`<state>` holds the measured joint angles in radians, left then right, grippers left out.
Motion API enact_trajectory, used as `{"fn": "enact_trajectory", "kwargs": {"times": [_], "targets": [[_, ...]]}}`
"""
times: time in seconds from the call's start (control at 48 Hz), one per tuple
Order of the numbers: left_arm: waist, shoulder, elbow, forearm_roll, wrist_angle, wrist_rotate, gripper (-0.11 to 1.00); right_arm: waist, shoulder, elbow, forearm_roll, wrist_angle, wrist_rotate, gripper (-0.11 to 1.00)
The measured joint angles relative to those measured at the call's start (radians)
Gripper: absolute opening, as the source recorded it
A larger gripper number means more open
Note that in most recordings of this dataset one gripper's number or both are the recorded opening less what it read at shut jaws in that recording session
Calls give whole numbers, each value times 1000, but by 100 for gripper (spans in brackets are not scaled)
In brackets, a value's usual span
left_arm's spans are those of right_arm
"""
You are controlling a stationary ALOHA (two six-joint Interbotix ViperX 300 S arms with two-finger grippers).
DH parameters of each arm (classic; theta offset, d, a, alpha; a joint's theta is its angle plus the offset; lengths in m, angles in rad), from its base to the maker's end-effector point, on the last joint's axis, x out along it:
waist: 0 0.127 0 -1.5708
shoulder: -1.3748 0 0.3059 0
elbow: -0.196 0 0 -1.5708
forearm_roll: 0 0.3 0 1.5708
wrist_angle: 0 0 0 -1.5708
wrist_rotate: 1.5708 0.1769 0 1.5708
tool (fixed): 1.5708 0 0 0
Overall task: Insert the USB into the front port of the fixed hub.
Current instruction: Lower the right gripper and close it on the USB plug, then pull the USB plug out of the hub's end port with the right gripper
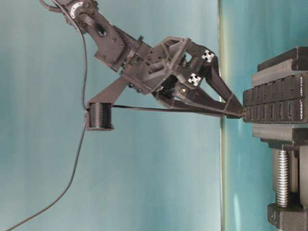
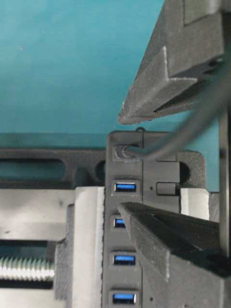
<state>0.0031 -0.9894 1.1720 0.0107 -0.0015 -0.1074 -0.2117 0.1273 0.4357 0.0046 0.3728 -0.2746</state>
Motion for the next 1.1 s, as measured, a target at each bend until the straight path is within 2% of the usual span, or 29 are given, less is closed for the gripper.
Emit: {"fn": "enact_trajectory", "kwargs": {"times": [0.417,0.542,0.855,0.98,1.105], "targets": [[-2,-2,0,-2,8,0,0,-2,0,0,2,0,2,67],[-2,-2,0,0,8,-2,0,-3,2,0,2,-5,0,55],[0,-2,0,0,9,-3,0,-5,0,-2,5,-8,0,17],[-2,-2,0,0,9,-3,0,-8,0,-3,8,-14,15,10],[0,-2,0,0,9,-3,0,-8,0,-3,8,-17,31,9]]}}
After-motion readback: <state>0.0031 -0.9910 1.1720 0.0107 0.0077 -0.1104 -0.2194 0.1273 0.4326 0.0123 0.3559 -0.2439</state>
